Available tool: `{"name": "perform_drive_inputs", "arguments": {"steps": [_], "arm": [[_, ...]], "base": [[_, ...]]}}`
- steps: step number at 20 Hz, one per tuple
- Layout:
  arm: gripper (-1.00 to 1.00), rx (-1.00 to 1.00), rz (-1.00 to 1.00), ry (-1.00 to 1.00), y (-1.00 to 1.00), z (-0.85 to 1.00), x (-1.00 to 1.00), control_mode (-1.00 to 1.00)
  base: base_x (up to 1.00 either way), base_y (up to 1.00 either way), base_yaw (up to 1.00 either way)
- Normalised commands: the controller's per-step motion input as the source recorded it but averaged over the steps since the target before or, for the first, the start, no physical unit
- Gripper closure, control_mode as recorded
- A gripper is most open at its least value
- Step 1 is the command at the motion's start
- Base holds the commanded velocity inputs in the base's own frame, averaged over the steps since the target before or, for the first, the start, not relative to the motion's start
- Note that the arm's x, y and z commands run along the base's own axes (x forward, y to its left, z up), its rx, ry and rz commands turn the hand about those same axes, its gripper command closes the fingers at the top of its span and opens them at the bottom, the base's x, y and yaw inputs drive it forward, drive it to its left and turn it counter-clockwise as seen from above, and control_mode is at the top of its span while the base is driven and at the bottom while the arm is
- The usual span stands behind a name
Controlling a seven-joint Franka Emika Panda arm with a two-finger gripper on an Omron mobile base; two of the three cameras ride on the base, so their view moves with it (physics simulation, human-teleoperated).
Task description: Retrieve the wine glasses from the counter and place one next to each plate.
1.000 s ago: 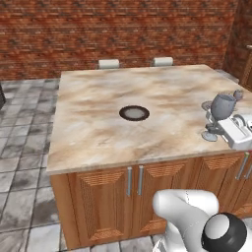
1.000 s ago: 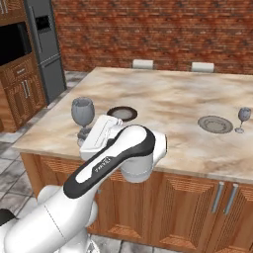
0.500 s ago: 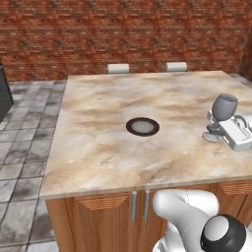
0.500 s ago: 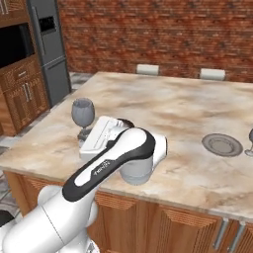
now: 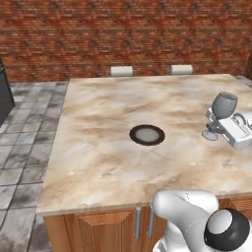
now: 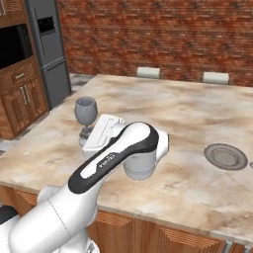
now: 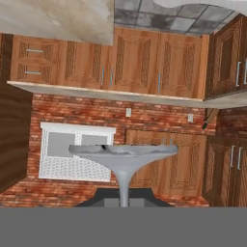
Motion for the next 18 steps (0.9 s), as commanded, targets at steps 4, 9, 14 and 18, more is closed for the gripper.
{"name": "perform_drive_inputs", "arguments": {"steps": [4, 9, 14, 18], "arm": [[1.00, 0.00, 0.00, 0.00, 0.00, 0.00, 0.00, 1.00], [1.00, 0.00, 0.00, 0.00, 0.00, 0.00, 0.00, 1.00], [1.00, 0.00, 0.00, 0.00, 0.00, 0.00, 0.00, 1.00], [1.00, 0.00, -0.01, 0.00, -0.02, -0.06, 0.39, -1.00]], "base": [[0.75, -0.32, 0.00], [0.64, -0.04, -0.23], [0.54, 0.00, -0.23], [0.31, 0.00, -0.05]]}}
